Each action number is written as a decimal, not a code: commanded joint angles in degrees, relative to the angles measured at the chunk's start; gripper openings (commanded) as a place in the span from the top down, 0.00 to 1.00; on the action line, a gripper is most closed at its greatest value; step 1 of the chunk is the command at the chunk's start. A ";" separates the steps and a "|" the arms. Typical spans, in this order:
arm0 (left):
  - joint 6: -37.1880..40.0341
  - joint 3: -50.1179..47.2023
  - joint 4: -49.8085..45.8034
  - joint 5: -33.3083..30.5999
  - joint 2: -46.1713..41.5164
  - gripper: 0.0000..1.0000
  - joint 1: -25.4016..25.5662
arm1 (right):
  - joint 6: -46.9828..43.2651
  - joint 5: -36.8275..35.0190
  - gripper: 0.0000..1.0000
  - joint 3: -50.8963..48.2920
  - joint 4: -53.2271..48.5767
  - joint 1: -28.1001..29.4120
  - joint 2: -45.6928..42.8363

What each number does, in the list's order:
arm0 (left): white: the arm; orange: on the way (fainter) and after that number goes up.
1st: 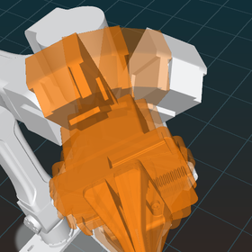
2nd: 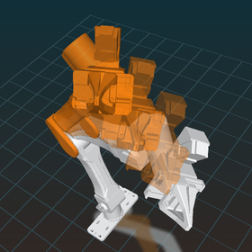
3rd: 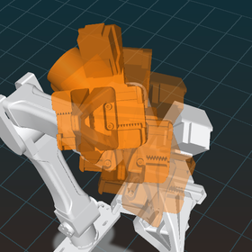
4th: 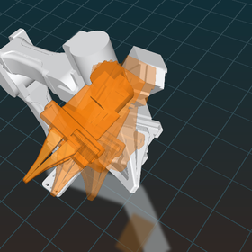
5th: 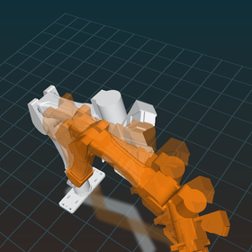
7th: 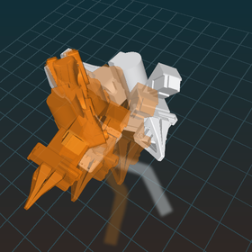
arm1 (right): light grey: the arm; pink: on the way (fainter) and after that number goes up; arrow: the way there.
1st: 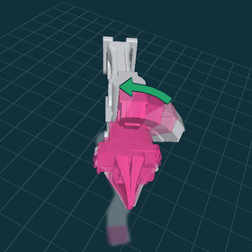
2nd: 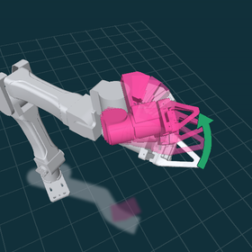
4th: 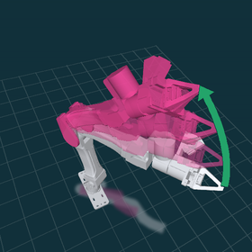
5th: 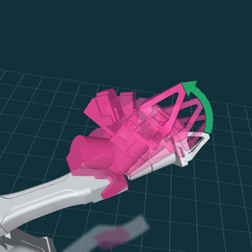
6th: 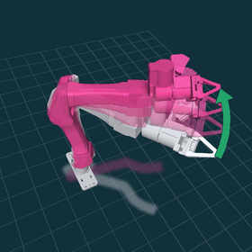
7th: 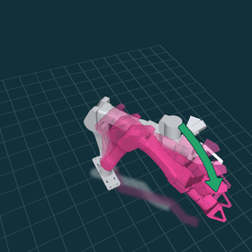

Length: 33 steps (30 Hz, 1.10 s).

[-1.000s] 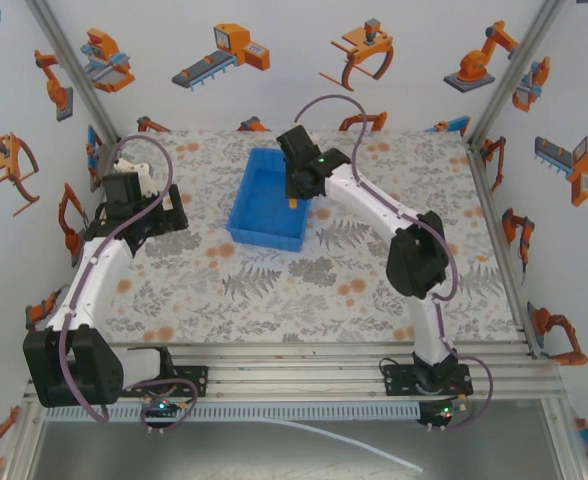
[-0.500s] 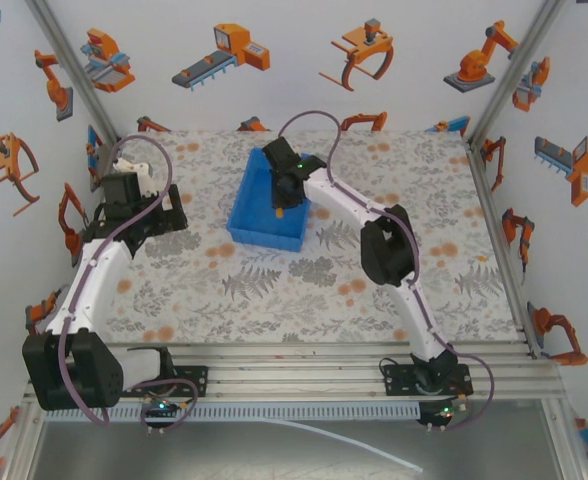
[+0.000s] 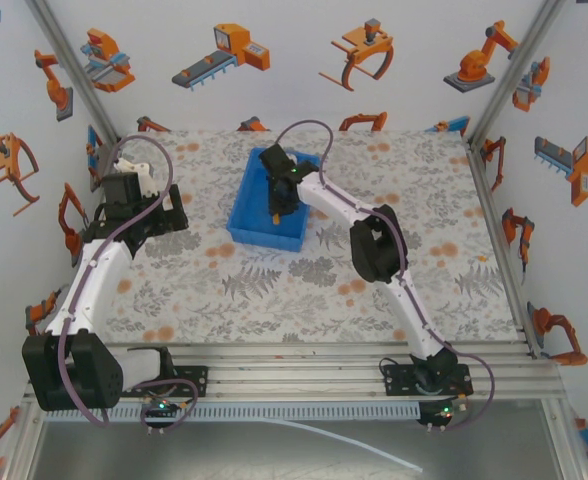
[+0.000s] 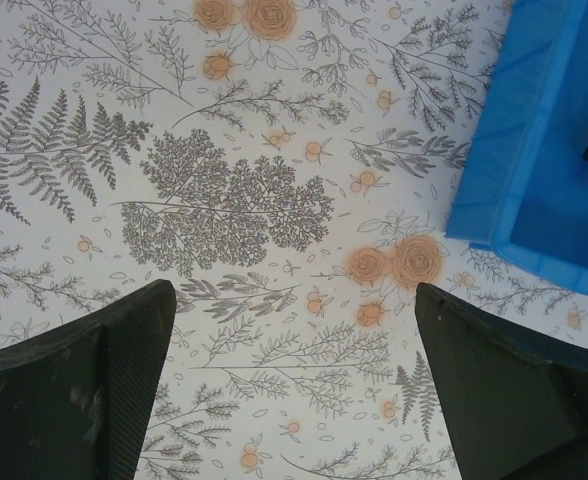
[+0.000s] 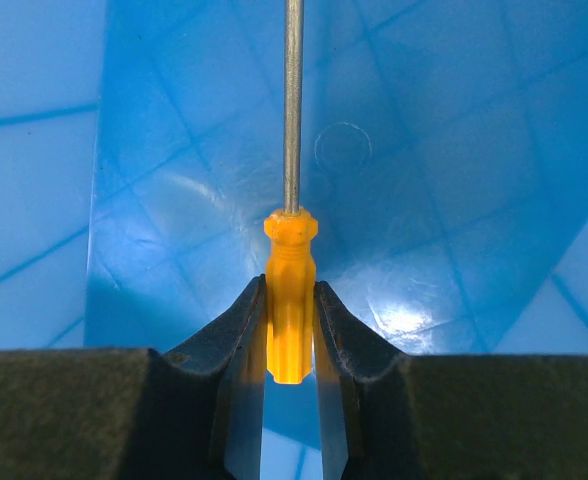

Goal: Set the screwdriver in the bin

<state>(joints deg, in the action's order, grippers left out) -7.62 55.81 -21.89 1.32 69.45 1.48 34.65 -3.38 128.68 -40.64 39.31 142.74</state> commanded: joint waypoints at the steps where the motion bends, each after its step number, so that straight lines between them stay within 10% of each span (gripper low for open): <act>1: 0.98 0.97 -0.97 0.52 -1.34 0.03 0.19 | 0.62 1.01 0.76 2.69 -1.74 0.28 0.94; 23: 1.94 0.81 -0.28 -1.39 -1.03 0.03 0.19 | -6.84 -4.56 0.45 12.91 -4.22 -0.53 -2.57; 33: 1.41 -1.47 3.65 -2.92 -0.62 0.03 0.19 | -12.84 -10.20 0.42 -4.51 2.39 -3.07 -20.46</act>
<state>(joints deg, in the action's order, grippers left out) -6.63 55.53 -20.78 -0.58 69.36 1.48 24.51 -10.50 129.95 -41.78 37.89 130.23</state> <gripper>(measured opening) 0.974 0.574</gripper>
